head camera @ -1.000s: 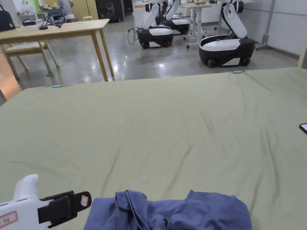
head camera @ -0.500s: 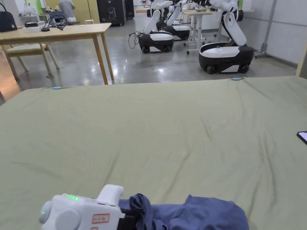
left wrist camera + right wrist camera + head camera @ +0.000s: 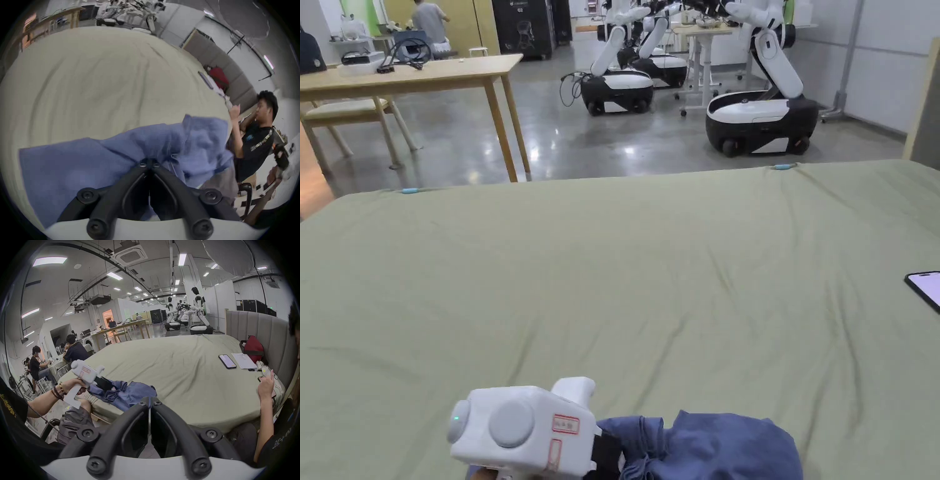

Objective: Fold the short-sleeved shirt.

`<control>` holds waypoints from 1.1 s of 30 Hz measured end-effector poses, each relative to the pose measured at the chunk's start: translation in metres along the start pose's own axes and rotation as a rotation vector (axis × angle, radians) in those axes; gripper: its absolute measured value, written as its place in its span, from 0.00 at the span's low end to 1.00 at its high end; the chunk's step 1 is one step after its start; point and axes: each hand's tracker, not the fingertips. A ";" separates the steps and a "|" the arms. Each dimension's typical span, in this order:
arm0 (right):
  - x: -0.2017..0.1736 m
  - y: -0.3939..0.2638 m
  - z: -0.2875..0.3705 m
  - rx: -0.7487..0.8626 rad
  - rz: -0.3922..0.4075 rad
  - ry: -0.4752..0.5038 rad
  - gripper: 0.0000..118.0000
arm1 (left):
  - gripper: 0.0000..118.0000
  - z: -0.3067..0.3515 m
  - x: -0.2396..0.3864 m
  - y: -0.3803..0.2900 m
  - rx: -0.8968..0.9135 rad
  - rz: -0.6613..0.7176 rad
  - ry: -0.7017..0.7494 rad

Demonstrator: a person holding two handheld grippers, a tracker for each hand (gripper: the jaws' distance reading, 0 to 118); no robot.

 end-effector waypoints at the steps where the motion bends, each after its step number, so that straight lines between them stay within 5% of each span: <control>1: 0.000 0.000 0.002 0.001 -0.001 0.000 0.03 | 0.00 0.016 0.003 0.000 0.061 -0.030 -0.002; 8: -0.005 0.001 0.006 0.020 0.035 0.046 0.03 | 0.00 0.157 -0.002 -0.040 0.525 0.041 -0.235; 11: -0.006 0.003 0.004 0.031 0.042 0.070 0.03 | 0.00 0.179 -0.019 -0.064 0.535 0.178 -0.165; 14: -0.008 0.005 -0.004 0.043 0.040 0.087 0.03 | 0.00 0.178 -0.032 -0.081 0.531 0.166 -0.084; 21: -0.018 0.010 -0.010 0.041 0.039 0.107 0.03 | 0.00 0.155 -0.048 -0.090 0.510 0.196 -0.156; 25: -0.024 0.010 -0.009 0.039 0.041 0.105 0.03 | 0.40 0.134 -0.084 -0.080 0.482 0.288 -0.128; 26: -0.025 0.010 -0.008 0.041 0.042 0.107 0.03 | 0.81 0.126 -0.098 -0.075 0.436 0.307 -0.120; 27: -0.026 0.010 -0.008 0.044 0.044 0.109 0.03 | 1.00 0.118 -0.107 -0.077 0.521 0.340 -0.149; 33: -0.028 0.011 -0.005 0.045 0.040 0.099 0.03 | 1.00 0.071 -0.129 -0.058 0.330 0.348 -0.204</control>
